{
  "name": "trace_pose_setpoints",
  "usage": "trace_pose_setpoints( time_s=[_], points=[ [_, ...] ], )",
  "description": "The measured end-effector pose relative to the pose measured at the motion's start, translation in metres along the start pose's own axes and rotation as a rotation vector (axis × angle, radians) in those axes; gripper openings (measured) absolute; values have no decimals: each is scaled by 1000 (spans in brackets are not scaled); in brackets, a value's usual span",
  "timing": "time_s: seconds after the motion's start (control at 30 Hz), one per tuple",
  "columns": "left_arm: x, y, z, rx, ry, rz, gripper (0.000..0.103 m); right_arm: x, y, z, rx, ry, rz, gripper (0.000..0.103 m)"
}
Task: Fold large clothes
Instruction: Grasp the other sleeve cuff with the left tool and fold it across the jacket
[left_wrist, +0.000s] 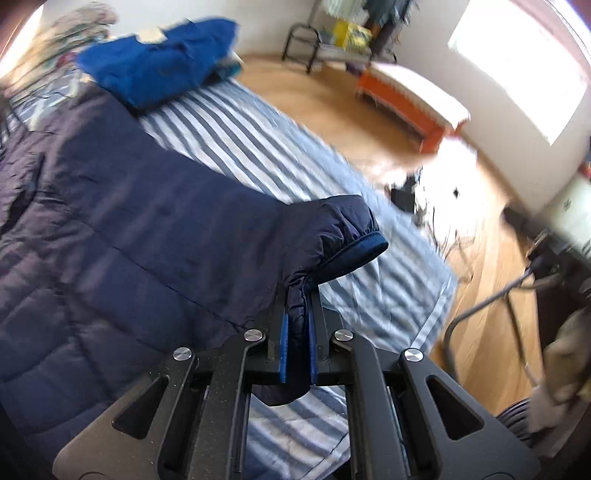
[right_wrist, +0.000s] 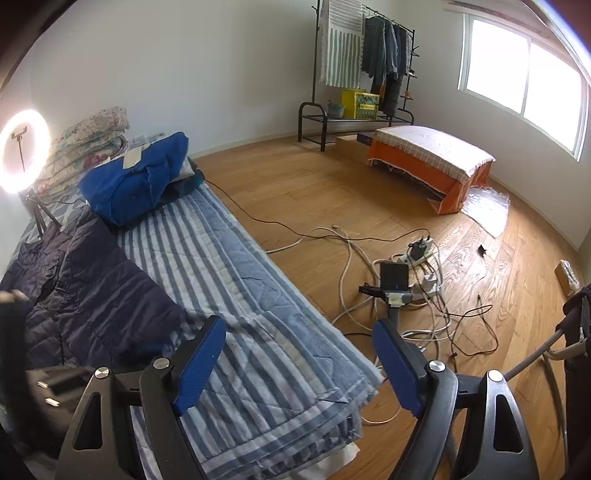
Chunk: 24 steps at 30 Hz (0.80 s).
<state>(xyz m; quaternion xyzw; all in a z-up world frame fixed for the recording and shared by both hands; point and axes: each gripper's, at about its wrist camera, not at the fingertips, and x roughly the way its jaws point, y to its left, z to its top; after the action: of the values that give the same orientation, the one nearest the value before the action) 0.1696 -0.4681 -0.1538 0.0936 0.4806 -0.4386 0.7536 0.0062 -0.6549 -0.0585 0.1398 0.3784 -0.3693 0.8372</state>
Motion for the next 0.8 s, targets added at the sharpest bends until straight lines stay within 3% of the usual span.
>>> trace_pose_setpoints(
  time_s=[0.27, 0.4, 0.6, 0.8],
  points=[
    [-83, 90, 23, -149, -129, -7, 6, -8, 45, 1, -55, -15, 88, 83],
    [-118, 150, 34, -231, -198, 33, 6, -17, 73, -1, -101, -22, 155, 83],
    [-149, 238, 41, -329, -273, 100, 6, -33, 111, -10, -220, -59, 155, 83],
    [-170, 323, 22, -455, -332, 152, 6, -39, 128, -16, -271, -51, 151, 83]
  ],
)
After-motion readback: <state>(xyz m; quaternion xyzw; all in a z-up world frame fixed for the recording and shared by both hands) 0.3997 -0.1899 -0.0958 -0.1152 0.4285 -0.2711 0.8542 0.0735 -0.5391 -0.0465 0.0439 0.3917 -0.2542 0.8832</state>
